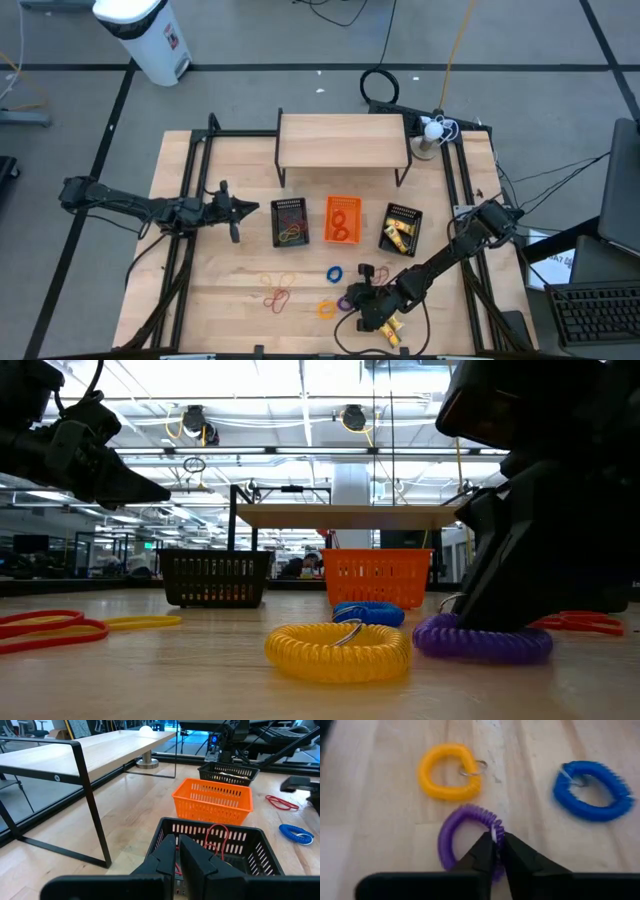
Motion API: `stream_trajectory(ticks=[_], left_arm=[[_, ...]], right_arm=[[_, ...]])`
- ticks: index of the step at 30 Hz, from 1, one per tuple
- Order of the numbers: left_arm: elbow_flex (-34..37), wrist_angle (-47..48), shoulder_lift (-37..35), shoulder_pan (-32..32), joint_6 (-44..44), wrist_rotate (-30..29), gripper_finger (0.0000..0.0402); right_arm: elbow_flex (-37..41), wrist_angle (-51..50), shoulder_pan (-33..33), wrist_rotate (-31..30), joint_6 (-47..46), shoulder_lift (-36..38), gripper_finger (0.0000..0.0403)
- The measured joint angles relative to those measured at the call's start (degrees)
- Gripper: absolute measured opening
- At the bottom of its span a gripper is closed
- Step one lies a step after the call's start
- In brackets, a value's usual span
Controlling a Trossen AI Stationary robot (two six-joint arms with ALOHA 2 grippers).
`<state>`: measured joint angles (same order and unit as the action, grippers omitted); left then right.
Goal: Pick & Place Office Desk Supplies
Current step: Put the purple spring rubber band into the orange bin
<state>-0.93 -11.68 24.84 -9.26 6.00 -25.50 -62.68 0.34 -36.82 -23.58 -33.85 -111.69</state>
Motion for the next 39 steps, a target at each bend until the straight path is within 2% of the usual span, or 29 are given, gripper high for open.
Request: stream_trajectory(ticks=[4,9,18,25,34,39], left_arm=[[0.0,0.0,0.0,0.0,0.0,0.02,0.0024],[0.0,0.04,0.02,0.0,0.0,0.04,0.0024],[0.0,0.0,0.02,0.0,-0.31,0.04,0.0024],[0.02,-0.07,0.02,0.0,-0.31,0.02,0.0024],[0.02,-0.14,0.0,0.0,-0.28,0.0,0.0024],[0.02,-0.15,0.02,0.0,-0.28,-0.02,0.0024]], right_arm=[[0.07,1.3,0.07,-0.43,1.12,1.98,0.0022],[0.07,4.47,-0.09,-3.27,7.06,7.05,0.0008],[2.62,10.42,0.52,-3.6,21.2,20.99,0.001],[15.16,21.51,3.24,-3.34,26.84,37.25,0.001],[34.76,30.67,8.12,-3.45,27.82,58.98,0.001],[44.66,35.86,10.47,-3.46,27.25,68.01,0.001]])
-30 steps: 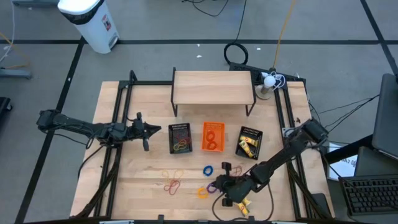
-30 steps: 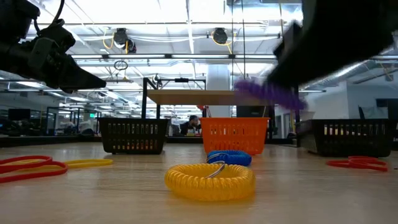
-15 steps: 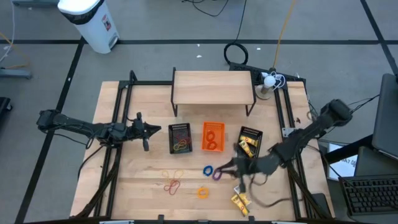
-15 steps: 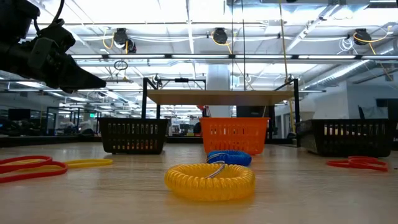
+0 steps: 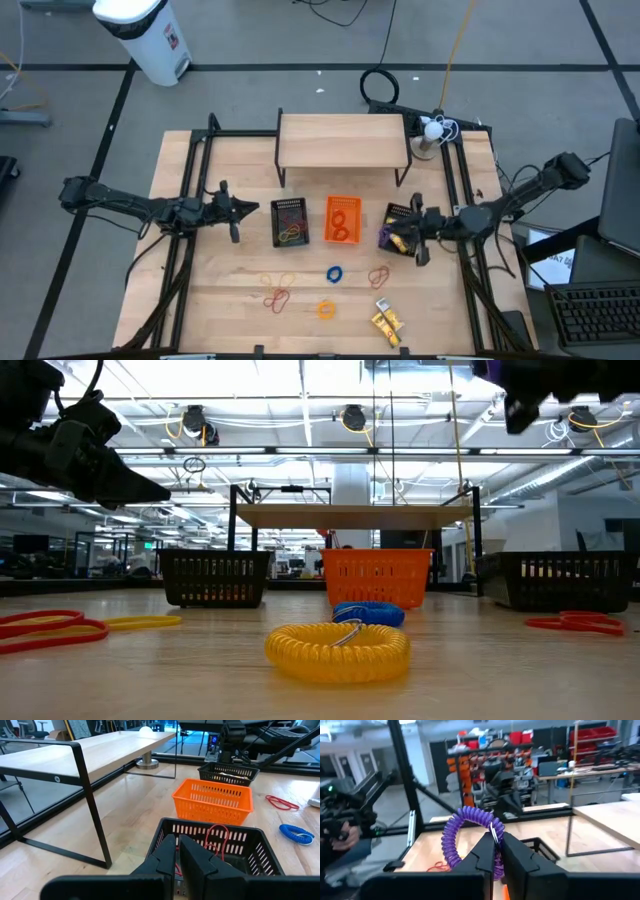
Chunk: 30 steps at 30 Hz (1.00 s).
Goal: Pick & Place Office Desk Supplies
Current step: Put the purple spring rubber band into the orange bin
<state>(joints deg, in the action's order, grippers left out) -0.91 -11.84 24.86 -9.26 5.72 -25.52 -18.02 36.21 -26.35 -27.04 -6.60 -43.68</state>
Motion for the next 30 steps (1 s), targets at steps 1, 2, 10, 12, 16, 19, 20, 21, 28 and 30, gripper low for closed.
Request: stream_trajectory(ticks=[1,2,10,12,16,19,20,21,28,30], left_arm=[[0.0,0.0,-0.01,0.0,0.0,0.0,0.0024],[0.0,0.0,-0.02,0.0,0.01,-0.01,0.0024],[0.0,0.02,-0.01,0.0,0.07,-0.02,0.0024],[0.0,0.02,-0.02,0.0,0.07,-0.02,0.0024],[0.0,0.02,-0.01,0.0,-2.69,-0.09,0.0024],[0.0,-0.03,-0.02,0.0,-5.62,-0.07,0.0024],[0.0,-0.35,-0.02,0.0,-5.69,-0.07,0.0024],[0.0,-0.8,-0.02,0.01,-5.89,-0.08,0.0024],[0.0,-2.77,-0.04,0.08,-9.09,-0.09,0.0024],[0.0,-3.78,-0.04,0.24,-11.19,-0.08,0.0024]], right_arm=[[1.63,1.43,0.48,0.03,-0.08,1.31,0.001],[3.03,2.55,0.88,0.03,-0.18,2.45,0.001],[9.25,3.93,2.67,0.06,0.01,9.03,0.001],[10.62,4.03,3.07,0.06,0.45,10.71,0.001],[13.89,6.31,3.15,0.13,2.85,14.2,0.001],[15.95,8.12,3.15,0.24,4.18,17.01,0.001],[16.34,8.14,3.15,0.51,4.71,17.52,0.001],[16.66,7.69,3.15,1.03,5.3,17.84,0.001],[16.96,7.75,3.13,1.76,8.78,18.01,0.001],[17.02,7.67,3.13,1.72,10.03,17.96,0.001]])
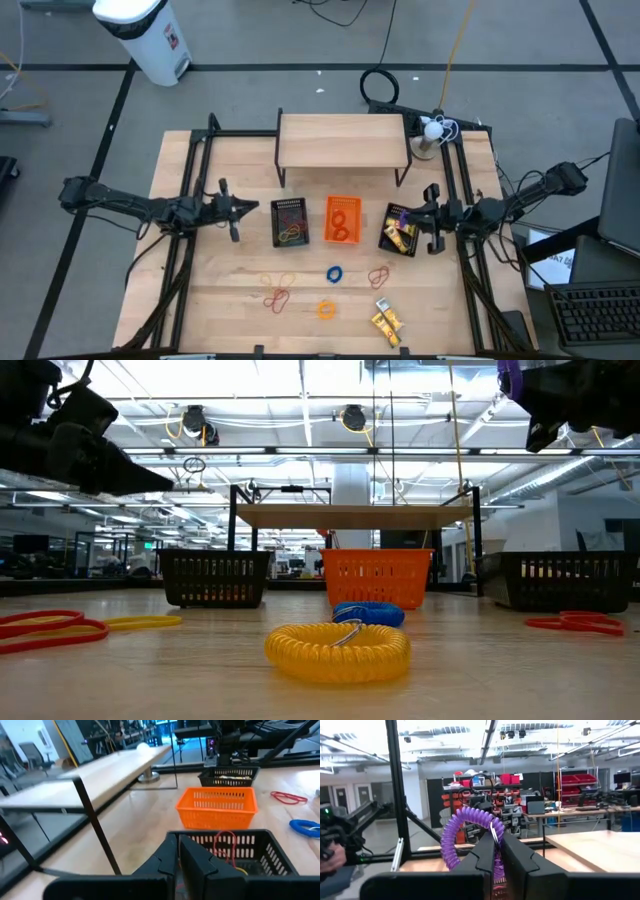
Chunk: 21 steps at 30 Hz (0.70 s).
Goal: Pick & Place Office Desk Supplies
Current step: Put the purple spring rubber band into the orange bin
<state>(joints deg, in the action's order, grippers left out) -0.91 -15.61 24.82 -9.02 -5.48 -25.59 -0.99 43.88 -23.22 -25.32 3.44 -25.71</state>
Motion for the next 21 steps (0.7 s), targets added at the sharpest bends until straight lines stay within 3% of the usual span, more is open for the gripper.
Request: stream_trajectory(ticks=[10,21], left_arm=[[0.0,-5.14,0.04,0.0,-2.81,-0.03,0.0024],[0.0,-0.22,0.04,-0.13,13.2,1.03,0.0024]], right_arm=[[0.05,-2.47,0.0,-0.89,0.94,-1.09,0.001],[0.11,-4.76,0.02,-3.03,-1.77,-7.55,0.001]])
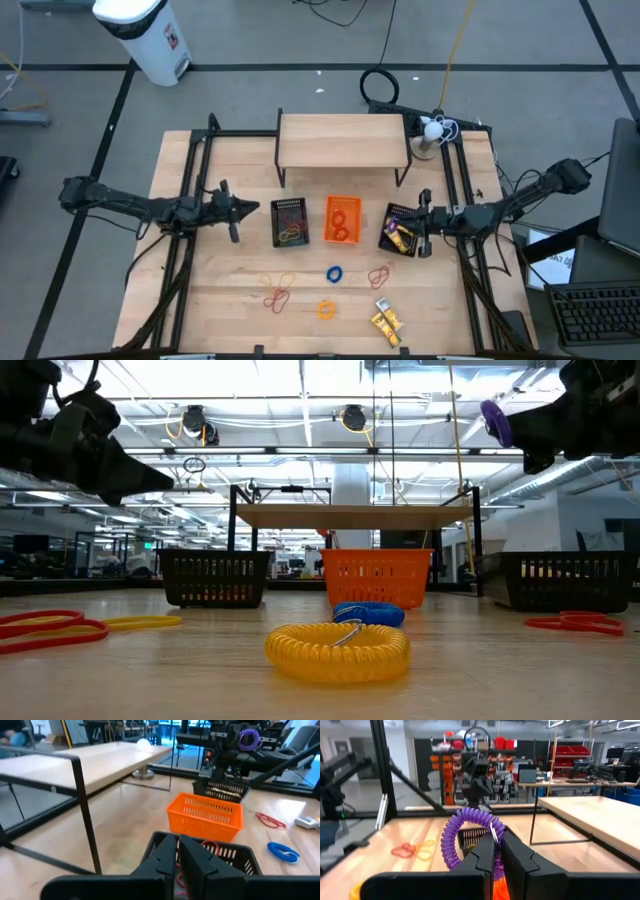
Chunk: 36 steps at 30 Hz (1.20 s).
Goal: Pick & Place Office Desk Supplies
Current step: Put the purple spring rubber band into the orange bin
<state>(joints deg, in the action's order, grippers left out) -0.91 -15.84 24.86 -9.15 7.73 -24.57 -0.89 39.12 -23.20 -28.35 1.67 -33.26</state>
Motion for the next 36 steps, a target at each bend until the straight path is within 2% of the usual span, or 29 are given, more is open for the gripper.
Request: stream_trajectory(ticks=[10,17,23,36], left_arm=[[0.0,-4.98,-0.17,0.0,-4.64,-0.95,0.0024],[0.0,-3.0,-0.13,0.0,3.2,-0.91,0.0024],[0.0,1.19,-0.11,0.0,6.19,-0.81,0.0024],[0.0,1.39,-0.11,0.0,6.6,-0.8,0.0024]], right_arm=[[0.0,0.91,0.26,-0.03,-0.81,-0.41,0.001],[0.02,0.34,0.26,0.03,-2.48,-1.26,0.0011],[0.02,0.34,0.26,0.05,-2.49,-1.33,0.0011],[0.02,0.34,0.26,0.08,-2.18,-1.33,0.0011]])
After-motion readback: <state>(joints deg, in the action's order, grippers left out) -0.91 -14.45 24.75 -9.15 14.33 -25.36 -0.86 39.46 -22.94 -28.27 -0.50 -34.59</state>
